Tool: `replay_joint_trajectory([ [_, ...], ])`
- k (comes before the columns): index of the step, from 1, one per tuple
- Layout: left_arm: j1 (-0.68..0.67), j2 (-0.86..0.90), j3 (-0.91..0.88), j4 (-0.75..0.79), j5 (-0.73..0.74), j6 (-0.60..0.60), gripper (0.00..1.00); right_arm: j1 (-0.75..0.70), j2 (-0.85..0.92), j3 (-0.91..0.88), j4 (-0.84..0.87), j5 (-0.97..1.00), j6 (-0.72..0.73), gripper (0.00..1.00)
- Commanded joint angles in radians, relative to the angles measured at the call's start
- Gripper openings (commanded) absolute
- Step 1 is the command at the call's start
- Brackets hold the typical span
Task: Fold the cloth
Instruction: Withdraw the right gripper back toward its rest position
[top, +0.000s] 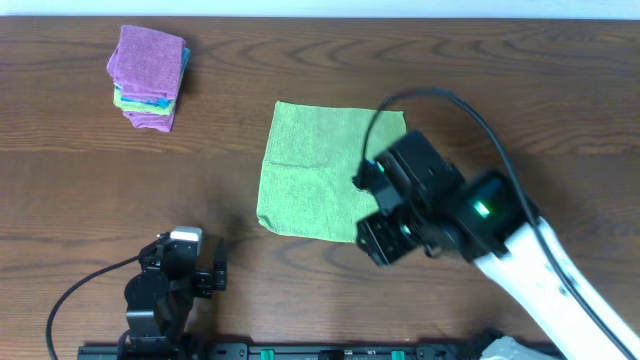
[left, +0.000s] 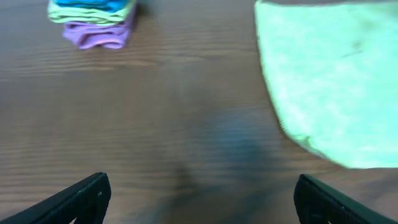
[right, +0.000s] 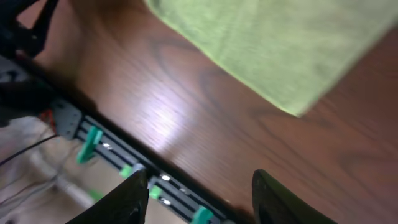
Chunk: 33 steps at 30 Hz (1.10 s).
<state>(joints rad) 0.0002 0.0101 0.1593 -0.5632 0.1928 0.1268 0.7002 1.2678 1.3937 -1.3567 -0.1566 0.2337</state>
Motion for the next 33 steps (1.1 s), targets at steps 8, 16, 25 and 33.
replay_joint_trajectory([
  [8,0.006,-0.006,-0.005,0.016,0.459,-0.596,0.95,0.108,-0.433,-0.149,0.041,0.294,0.184,0.58],
  [16,0.006,-0.006,-0.005,0.040,0.462,-0.737,0.95,0.108,-0.661,-0.505,0.261,0.127,0.356,0.76],
  [25,0.006,-0.006,-0.005,0.056,0.562,-0.880,0.95,0.108,-0.647,-0.621,0.423,0.048,0.390,0.99],
  [33,-0.024,0.024,-0.005,0.204,0.624,-0.817,0.88,0.032,-0.647,-0.621,0.429,0.224,0.409,0.99],
])
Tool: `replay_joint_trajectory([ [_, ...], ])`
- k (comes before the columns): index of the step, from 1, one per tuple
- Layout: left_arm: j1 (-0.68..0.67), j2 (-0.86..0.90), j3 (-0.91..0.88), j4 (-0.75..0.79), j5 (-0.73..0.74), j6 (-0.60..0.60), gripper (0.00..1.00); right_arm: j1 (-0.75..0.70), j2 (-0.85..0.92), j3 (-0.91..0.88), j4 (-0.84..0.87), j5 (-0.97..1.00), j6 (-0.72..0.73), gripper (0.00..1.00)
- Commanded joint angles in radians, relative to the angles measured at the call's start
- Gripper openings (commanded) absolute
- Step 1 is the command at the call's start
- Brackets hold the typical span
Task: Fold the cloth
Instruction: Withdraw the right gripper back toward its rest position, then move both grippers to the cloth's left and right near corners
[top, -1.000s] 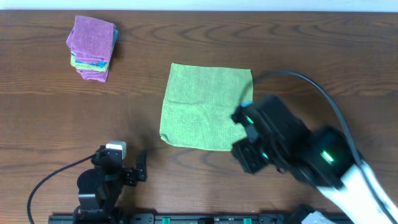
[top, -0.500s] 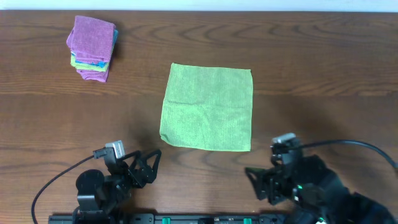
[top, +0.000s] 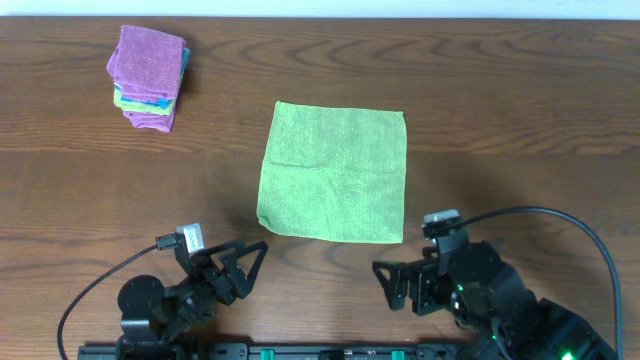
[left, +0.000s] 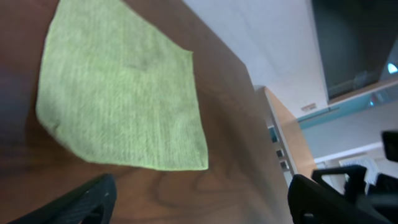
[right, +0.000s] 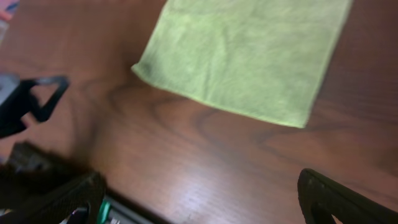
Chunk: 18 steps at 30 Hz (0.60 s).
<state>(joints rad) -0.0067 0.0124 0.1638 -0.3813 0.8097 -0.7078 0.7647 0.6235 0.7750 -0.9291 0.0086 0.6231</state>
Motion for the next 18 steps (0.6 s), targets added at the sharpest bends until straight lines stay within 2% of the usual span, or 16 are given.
replay_joint_trajectory([
  [1,-0.027,0.041,-0.010,0.030,-0.014,0.033,0.86,-0.053,-0.002,-0.002,0.001,0.059,0.019,0.99],
  [4,-0.062,0.140,-0.010,0.048,-0.078,0.098,0.83,-0.117,-0.002,-0.002,0.001,0.058,0.016,0.99],
  [9,-0.112,0.370,0.016,0.135,-0.161,0.173,0.84,-0.224,-0.002,-0.002,0.002,0.009,-0.023,0.99],
  [12,-0.135,0.563,0.102,0.138,-0.238,0.264,0.85,-0.306,-0.002,-0.002,0.002,-0.043,-0.066,0.99],
  [18,-0.139,0.914,0.260,0.124,-0.292,0.320,0.86,-0.476,-0.002,-0.002,0.005,-0.156,-0.155,0.99],
])
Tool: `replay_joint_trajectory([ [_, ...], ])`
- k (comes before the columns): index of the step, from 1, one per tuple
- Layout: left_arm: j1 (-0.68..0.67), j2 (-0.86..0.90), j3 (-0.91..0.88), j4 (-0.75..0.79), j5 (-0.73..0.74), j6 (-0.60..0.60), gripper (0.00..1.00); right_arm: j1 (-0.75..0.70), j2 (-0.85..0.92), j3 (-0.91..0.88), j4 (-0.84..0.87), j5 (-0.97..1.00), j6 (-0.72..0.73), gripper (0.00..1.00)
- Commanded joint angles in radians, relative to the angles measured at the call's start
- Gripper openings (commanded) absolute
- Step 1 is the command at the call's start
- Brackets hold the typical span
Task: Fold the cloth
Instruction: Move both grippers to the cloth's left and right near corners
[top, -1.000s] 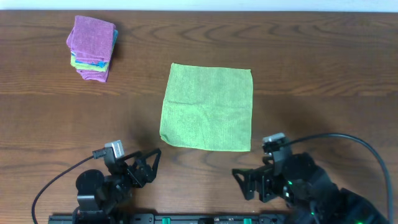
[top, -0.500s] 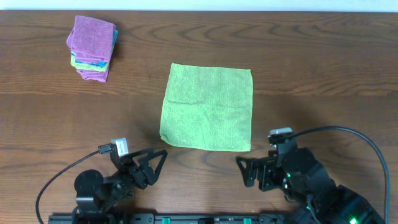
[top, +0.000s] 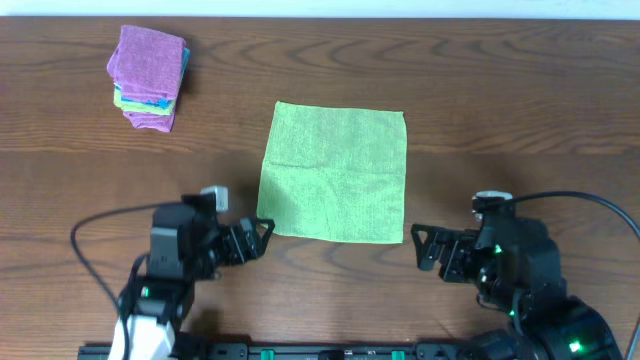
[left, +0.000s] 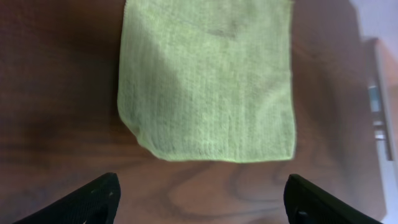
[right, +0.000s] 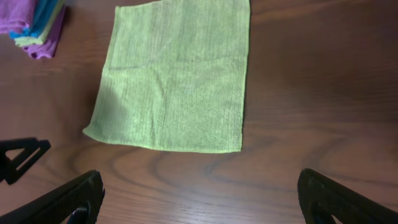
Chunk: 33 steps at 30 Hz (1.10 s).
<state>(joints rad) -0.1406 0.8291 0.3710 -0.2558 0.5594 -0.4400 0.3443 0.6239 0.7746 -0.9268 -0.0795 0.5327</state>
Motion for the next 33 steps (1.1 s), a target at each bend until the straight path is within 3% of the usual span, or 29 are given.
replay_joint_trajectory([
  [1,-0.008,0.153,0.079,-0.003,-0.040,0.052,0.86,-0.089,-0.002,-0.002,0.005,-0.090,-0.079,0.99],
  [6,-0.085,0.341,0.203,-0.055,-0.056,0.107,0.82,-0.264,0.014,-0.002,0.056,-0.246,-0.149,0.99],
  [11,-0.195,0.400,0.253,-0.120,-0.251,0.108,0.86,-0.420,0.085,-0.002,0.055,-0.415,-0.259,0.98],
  [19,-0.227,0.436,0.253,-0.179,-0.402,0.077,0.86,-0.490,0.240,-0.002,0.051,-0.532,-0.332,0.99],
  [33,-0.227,0.558,0.253,-0.044,-0.225,-0.231,0.79,-0.489,0.278,-0.002,0.036,-0.557,-0.348,0.99],
])
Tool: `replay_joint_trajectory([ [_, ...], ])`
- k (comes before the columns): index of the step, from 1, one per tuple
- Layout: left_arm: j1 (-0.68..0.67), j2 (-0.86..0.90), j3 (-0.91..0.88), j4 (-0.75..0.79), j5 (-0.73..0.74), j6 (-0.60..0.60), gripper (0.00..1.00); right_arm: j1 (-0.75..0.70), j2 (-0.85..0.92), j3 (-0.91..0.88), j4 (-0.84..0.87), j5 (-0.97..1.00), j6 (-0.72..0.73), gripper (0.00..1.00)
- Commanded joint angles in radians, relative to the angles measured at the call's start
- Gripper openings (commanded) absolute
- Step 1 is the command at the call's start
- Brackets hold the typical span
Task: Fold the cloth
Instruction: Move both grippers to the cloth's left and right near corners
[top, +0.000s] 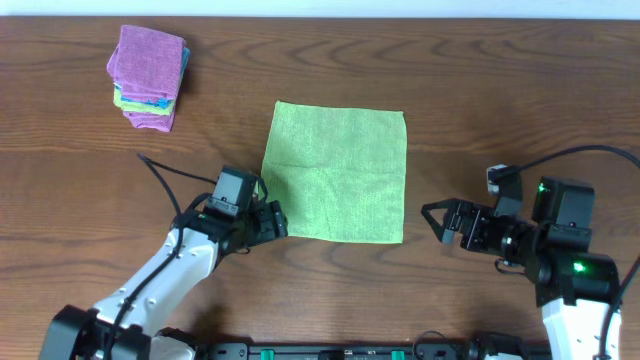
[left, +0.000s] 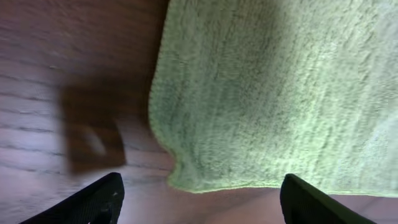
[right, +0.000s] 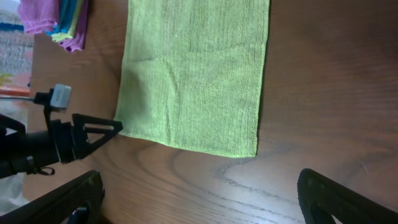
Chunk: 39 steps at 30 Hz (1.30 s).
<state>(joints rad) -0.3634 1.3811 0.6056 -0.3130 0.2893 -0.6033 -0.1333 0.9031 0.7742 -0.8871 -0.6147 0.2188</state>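
Note:
A green cloth (top: 335, 170) lies flat and spread out on the wooden table (top: 500, 110). My left gripper (top: 266, 220) is open, low at the cloth's near left corner (left: 180, 180), the corner lying between its fingers in the left wrist view. My right gripper (top: 448, 222) is open with nothing in it, to the right of the cloth's near right corner (right: 252, 152). In the right wrist view the whole cloth (right: 193, 74) and the left gripper (right: 93, 134) show.
A stack of folded cloths (top: 148, 78), purple on top with blue and green below, sits at the far left of the table. It also appears in the right wrist view's top left corner, the stack (right: 53, 18) small there. Black cables trail from both arms.
My left gripper moved forward and right, up to the cloth's near left corner. My right gripper moved right and a little farther from the front edge. The cloth lies unchanged.
First the right arm was over the cloth's near right part and the left arm sat folded at the front edge. Then both grippers were back near the front edge, open. After that they came up toward the cloth's near corners, where they are now.

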Motion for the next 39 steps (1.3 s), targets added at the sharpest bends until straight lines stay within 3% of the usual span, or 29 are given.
replay_joint_trajectory([
  [1,-0.003,0.006,0.018,0.019,0.043,-0.088,0.76,-0.011,-0.002,-0.002,-0.008,-0.021,-0.036,0.99],
  [12,-0.003,0.020,0.018,0.024,0.007,-0.165,0.50,-0.011,-0.002,-0.002,-0.030,-0.021,-0.057,0.99],
  [20,-0.003,0.098,0.019,0.035,0.018,-0.190,0.51,-0.011,-0.002,-0.002,-0.034,-0.021,-0.060,0.99],
  [29,0.036,0.098,0.020,0.057,0.013,-0.190,0.39,-0.011,-0.002,-0.002,-0.052,-0.018,-0.087,0.99],
  [35,0.089,0.098,0.020,0.056,0.023,-0.186,0.19,-0.011,-0.002,-0.002,-0.051,-0.018,-0.086,0.99],
  [37,0.089,0.098,0.020,0.056,0.031,-0.186,0.08,-0.011,-0.002,-0.002,-0.051,-0.018,-0.087,0.99],
  [39,0.089,0.098,0.020,0.056,0.052,-0.186,0.06,-0.011,-0.002,-0.005,-0.051,-0.018,-0.109,0.99],
])
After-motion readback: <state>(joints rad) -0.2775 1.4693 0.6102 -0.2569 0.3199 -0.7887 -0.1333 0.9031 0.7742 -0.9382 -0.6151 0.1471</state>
